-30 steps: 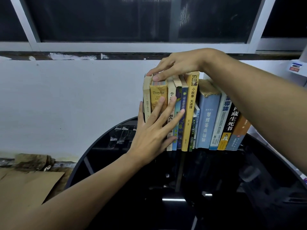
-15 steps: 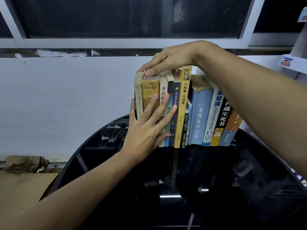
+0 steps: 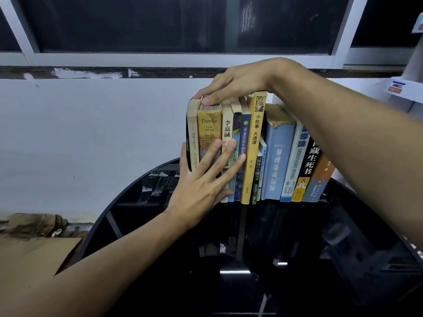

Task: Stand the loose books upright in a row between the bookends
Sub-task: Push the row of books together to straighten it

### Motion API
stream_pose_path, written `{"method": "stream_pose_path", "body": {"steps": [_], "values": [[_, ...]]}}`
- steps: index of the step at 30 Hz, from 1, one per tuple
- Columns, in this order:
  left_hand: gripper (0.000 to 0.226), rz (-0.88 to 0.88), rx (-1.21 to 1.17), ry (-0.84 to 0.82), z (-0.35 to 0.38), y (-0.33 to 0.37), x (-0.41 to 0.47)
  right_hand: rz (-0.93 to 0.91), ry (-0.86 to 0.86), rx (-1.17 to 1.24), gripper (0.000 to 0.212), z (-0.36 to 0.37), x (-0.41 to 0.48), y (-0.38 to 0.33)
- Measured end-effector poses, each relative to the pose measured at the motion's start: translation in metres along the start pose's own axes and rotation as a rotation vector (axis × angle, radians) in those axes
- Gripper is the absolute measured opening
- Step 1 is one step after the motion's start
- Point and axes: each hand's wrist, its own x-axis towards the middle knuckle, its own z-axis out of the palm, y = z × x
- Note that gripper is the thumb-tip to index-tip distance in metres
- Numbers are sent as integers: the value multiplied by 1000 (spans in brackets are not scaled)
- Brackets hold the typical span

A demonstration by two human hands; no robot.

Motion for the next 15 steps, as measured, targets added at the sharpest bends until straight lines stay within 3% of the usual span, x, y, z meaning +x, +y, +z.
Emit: {"method": "stream_pose_path", "body": {"steps": [6, 15], "values": [[77, 8, 3, -1, 4, -1, 0, -9, -33, -25, 44, -1, -2, -1], [77, 6, -8, -6, 1, -1, -1, 10, -19, -25, 49, -1, -1, -4]]}}
